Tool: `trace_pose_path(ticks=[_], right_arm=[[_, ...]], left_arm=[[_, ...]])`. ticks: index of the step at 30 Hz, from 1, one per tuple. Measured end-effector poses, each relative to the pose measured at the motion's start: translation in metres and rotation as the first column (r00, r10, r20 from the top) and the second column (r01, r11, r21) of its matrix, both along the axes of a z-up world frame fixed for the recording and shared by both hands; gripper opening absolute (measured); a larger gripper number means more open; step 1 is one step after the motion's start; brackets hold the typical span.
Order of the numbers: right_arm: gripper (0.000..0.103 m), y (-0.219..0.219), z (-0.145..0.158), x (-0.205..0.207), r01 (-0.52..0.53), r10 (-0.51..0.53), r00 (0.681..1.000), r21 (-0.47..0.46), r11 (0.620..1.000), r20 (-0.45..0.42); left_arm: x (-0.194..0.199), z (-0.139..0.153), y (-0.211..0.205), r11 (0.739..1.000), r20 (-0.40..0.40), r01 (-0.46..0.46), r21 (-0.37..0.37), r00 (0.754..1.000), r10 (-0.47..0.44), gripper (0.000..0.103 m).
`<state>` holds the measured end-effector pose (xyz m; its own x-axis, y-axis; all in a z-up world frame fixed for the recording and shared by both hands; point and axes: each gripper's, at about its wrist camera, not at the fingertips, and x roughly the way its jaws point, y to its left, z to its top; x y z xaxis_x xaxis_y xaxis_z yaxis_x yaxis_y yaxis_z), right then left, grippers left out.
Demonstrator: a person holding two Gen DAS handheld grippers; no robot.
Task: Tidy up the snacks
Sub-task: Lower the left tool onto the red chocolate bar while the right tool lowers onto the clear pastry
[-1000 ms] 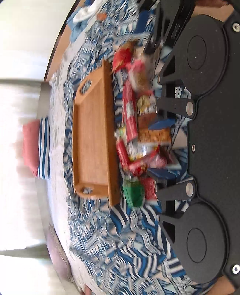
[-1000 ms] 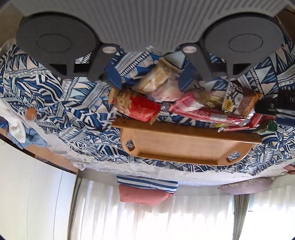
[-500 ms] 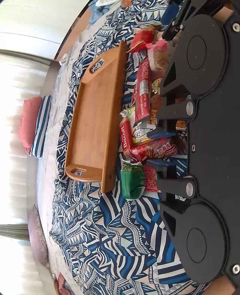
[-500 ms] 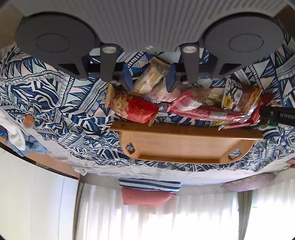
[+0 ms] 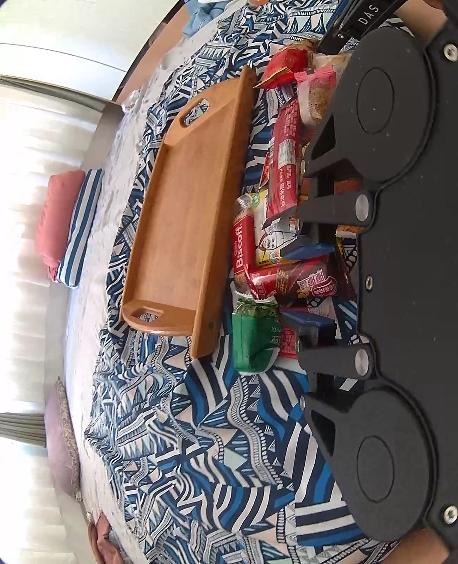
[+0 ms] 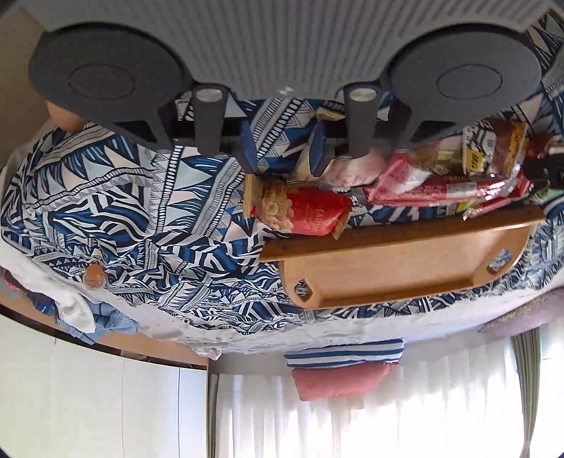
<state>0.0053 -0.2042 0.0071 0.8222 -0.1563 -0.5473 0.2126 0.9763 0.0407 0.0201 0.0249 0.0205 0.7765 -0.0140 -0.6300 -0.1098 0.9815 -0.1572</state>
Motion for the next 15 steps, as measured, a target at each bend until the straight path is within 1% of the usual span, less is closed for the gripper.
trace_pose_path(ticks=[3,7,10,12,13,15], right_arm=[[0.046,0.003,0.001,0.004,0.005,-0.005,1.0,0.009,1.0,0.005],[0.046,0.008,0.002,0.004,0.021,-0.021,0.999,0.007,1.0,0.024],[0.046,0.012,0.004,0.001,0.022,-0.021,0.999,-0.017,1.0,0.044],[0.046,0.015,0.002,0.004,0.013,-0.012,1.0,-0.036,0.999,0.017],[0.042,0.016,-0.001,0.006,0.011,-0.012,1.0,-0.037,0.999,-0.002],[0.041,0.016,-0.005,0.01,0.003,-0.003,1.0,-0.021,1.0,-0.029]], left_arm=[[-0.002,0.002,0.001,1.0,0.008,0.005,0.0,1.0,-0.005,0.024],[-0.006,0.003,0.0,1.0,0.013,0.002,0.007,1.0,-0.002,0.023],[-0.009,0.004,0.0,1.0,0.015,0.008,0.016,1.0,-0.009,0.023],[-0.008,0.002,-0.001,1.0,0.006,0.019,0.013,1.0,-0.019,0.024],[-0.007,0.001,-0.001,1.0,0.003,0.019,0.006,1.0,-0.02,0.025],[-0.006,-0.001,0.0,1.0,-0.009,0.02,-0.012,1.0,-0.02,0.026]])
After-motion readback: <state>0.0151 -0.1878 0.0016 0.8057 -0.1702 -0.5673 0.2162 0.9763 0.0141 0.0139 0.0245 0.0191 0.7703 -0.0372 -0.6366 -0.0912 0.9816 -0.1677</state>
